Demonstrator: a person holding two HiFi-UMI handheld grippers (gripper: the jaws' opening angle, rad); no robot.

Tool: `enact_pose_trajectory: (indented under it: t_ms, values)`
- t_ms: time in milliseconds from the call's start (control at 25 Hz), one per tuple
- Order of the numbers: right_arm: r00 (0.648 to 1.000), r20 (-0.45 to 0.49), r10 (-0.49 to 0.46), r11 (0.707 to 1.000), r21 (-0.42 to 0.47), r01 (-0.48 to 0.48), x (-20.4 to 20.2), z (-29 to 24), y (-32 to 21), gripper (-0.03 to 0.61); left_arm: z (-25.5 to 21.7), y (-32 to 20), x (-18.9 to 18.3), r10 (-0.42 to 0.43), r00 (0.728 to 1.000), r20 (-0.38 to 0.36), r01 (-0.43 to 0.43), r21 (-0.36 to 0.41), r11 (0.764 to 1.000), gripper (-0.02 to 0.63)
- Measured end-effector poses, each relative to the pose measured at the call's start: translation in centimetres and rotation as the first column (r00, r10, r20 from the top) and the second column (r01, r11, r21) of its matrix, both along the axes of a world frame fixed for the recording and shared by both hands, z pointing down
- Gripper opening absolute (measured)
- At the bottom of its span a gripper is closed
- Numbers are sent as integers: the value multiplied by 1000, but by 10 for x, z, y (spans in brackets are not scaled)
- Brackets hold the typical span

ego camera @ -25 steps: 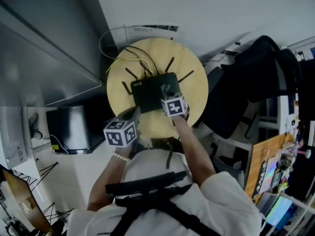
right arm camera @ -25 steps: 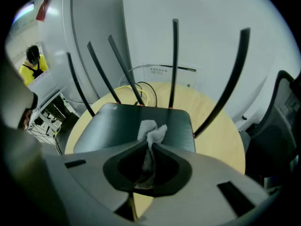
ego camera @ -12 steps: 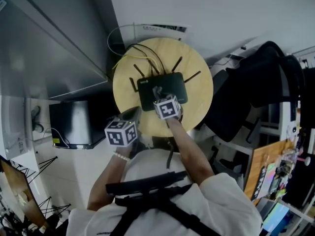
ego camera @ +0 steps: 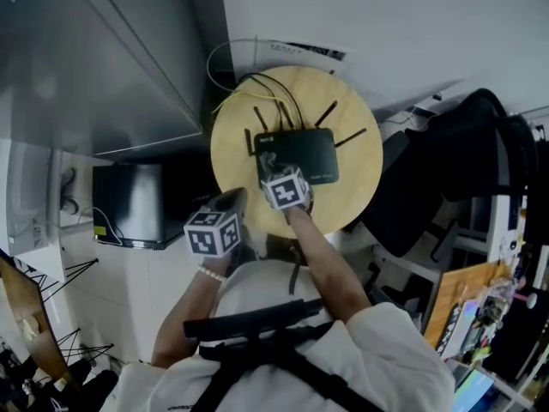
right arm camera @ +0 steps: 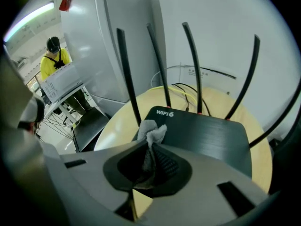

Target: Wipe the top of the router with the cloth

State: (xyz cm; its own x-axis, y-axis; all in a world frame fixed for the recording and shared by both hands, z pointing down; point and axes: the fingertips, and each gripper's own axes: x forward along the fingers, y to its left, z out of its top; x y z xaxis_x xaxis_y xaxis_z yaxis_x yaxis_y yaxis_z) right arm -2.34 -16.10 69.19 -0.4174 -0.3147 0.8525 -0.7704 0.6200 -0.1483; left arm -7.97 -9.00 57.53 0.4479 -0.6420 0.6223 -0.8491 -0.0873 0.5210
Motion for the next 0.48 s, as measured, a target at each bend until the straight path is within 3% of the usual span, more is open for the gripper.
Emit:
enact_pose_trajectory:
  t_ms: [280,480]
  values:
    - [997,43,-56,998,-27,58,-17,-9,20,40,2,4,-6,-10,1000,-10,10,-4,1000,-3]
    - [998,17,-62,997,-34,63,-4,-2,22,40,2,2,-2,5,1000,-12,-5,-1,1000,-3]
